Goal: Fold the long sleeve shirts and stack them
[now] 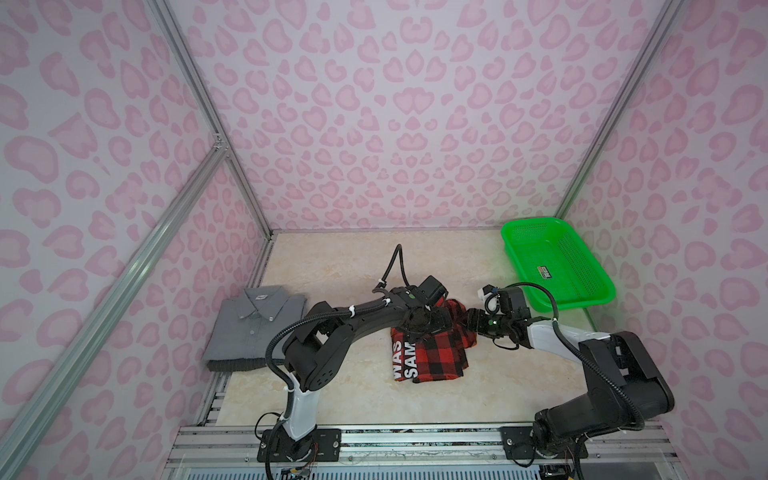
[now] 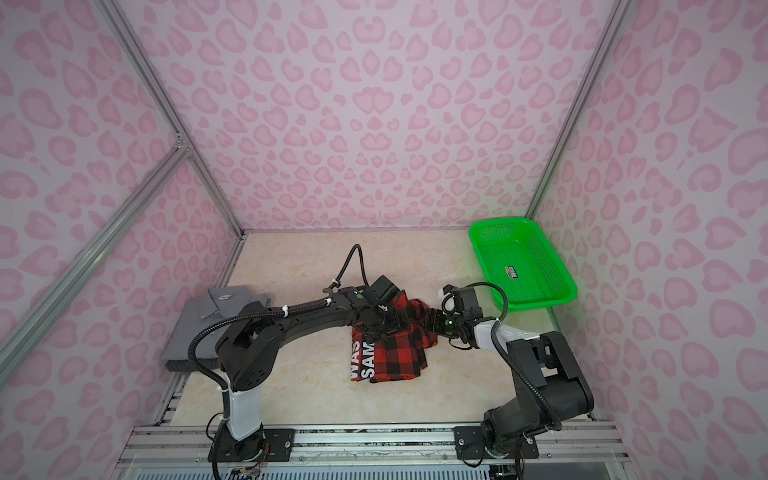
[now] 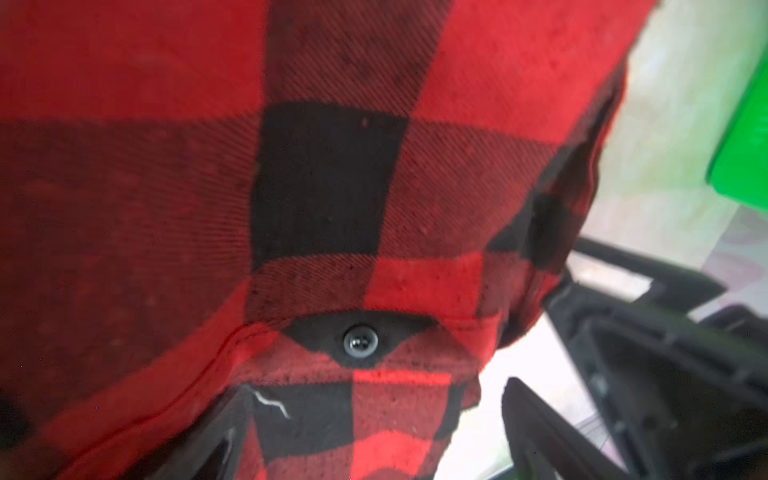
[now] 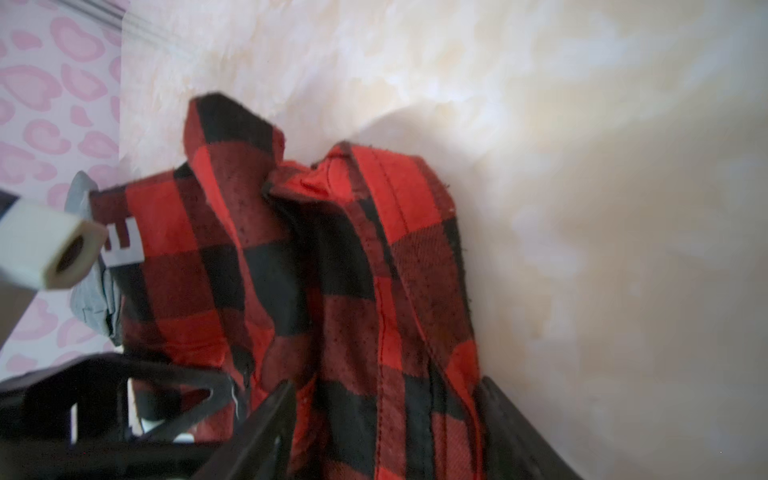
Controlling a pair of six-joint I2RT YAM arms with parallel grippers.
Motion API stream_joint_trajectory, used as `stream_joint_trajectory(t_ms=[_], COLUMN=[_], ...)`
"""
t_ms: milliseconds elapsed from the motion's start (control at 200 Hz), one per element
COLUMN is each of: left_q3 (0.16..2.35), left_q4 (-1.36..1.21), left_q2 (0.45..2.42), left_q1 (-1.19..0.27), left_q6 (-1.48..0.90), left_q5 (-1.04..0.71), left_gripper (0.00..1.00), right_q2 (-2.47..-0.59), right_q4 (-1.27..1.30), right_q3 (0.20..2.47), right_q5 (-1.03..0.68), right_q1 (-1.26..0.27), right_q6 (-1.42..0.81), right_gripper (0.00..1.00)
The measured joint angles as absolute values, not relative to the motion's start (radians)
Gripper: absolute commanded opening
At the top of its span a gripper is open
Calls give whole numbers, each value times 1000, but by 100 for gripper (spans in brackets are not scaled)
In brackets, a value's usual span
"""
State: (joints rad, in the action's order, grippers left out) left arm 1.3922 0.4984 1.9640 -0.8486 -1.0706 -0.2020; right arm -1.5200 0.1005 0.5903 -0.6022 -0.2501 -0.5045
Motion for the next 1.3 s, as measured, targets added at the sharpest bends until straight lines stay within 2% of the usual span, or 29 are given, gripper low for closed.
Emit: stream_joint_trajectory(t_ms=[415, 715, 890, 1125, 1300], left_q3=[1279, 1225, 1209, 1234, 1214], left_q4=[418, 394, 405, 432, 494], left_q2=[1927, 1884, 1834, 1673, 1676], left_q1=[-839, -834, -832, -832, -831], left_q6=[-1055, -1054, -1055, -1040, -1016], left_q5=[-202, -205, -213, -197, -163], left_gripper=[90, 90, 89, 87, 86], right_q2=[-1502, -1331, -1406, -1483, -1498], right_q4=[235, 32, 42, 136, 189], right_q3=[508, 530, 519, 533, 519], right_q5=[-545, -444, -471, -559, -579], right_q1=[-370, -315, -256, -287, -303], right_q6=[-537, -527, -528, -530, -528], right_gripper=[68, 69, 69, 69, 69])
